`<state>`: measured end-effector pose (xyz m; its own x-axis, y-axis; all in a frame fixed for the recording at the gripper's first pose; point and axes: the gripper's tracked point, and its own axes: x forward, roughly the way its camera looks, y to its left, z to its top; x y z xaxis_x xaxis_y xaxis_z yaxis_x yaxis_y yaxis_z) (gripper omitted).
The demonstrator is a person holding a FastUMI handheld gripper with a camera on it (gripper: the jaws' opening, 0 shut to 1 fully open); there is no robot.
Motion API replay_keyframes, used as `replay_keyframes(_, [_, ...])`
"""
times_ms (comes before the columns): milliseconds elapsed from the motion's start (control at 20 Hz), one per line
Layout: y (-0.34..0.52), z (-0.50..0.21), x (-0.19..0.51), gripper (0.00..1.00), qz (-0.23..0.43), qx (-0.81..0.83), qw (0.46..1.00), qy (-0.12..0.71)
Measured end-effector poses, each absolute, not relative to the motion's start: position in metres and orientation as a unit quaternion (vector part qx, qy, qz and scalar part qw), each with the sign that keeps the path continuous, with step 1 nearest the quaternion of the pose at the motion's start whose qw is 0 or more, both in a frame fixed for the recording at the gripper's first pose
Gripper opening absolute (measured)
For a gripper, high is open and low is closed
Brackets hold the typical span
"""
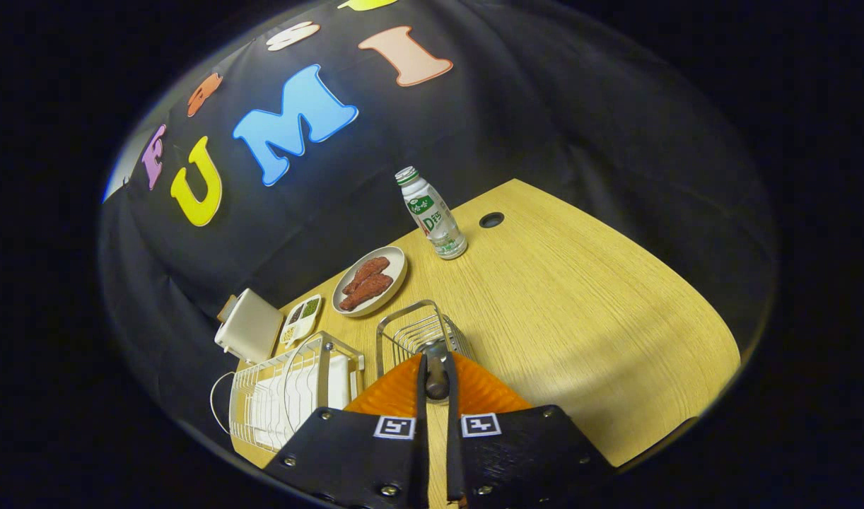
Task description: Take the plate from the dish rack, then take the spoon from the basket and place it into the plate.
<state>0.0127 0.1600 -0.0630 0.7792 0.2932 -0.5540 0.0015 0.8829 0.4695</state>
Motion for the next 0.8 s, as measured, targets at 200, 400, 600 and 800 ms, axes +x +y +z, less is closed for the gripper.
replay_keyframes(200, [0.166,-0.052,0.017,0.09,0.096,0.220,0.918,0.316])
replay_keyframes(400, [0.160,-0.039,0.018,0.09,0.090,0.209,0.920,0.318])
replay_keyframes(600, [0.152,-0.017,0.014,0.09,0.091,0.223,0.917,0.317])
replay_keyframes(800, [0.149,0.014,0.002,0.09,0.107,0.220,0.920,0.307])
